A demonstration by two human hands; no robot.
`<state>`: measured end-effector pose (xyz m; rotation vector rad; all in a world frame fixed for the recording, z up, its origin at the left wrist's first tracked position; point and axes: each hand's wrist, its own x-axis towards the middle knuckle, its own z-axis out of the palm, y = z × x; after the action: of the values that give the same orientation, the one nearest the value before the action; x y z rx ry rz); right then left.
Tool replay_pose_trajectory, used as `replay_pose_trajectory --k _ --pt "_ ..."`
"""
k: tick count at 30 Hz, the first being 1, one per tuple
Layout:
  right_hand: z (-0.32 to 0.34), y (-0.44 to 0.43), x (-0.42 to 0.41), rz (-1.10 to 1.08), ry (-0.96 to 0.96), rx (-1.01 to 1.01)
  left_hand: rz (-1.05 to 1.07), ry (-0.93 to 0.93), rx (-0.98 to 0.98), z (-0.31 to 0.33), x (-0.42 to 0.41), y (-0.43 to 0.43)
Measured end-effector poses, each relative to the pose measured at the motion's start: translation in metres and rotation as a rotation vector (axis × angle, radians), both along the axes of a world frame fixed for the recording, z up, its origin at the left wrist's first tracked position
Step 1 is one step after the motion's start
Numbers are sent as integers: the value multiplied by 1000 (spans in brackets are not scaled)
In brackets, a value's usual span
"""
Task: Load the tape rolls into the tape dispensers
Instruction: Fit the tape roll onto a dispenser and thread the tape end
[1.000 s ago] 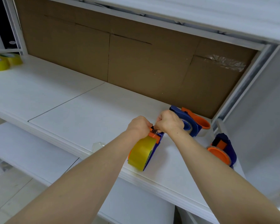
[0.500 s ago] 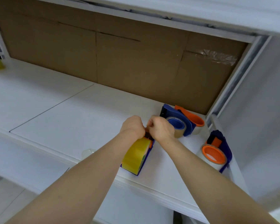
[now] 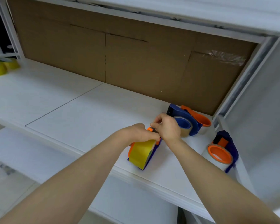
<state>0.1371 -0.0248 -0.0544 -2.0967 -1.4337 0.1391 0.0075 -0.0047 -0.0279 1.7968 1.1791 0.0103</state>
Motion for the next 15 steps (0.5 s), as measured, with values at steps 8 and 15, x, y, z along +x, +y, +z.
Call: replay_pose_trajectory --k 8,15 --pt "23 -5 -1 -11 64 56 3 146 439 8 -1 -27" --pt "32 -18 -1 -100 15 41 57 340 891 -16 -8 -36"
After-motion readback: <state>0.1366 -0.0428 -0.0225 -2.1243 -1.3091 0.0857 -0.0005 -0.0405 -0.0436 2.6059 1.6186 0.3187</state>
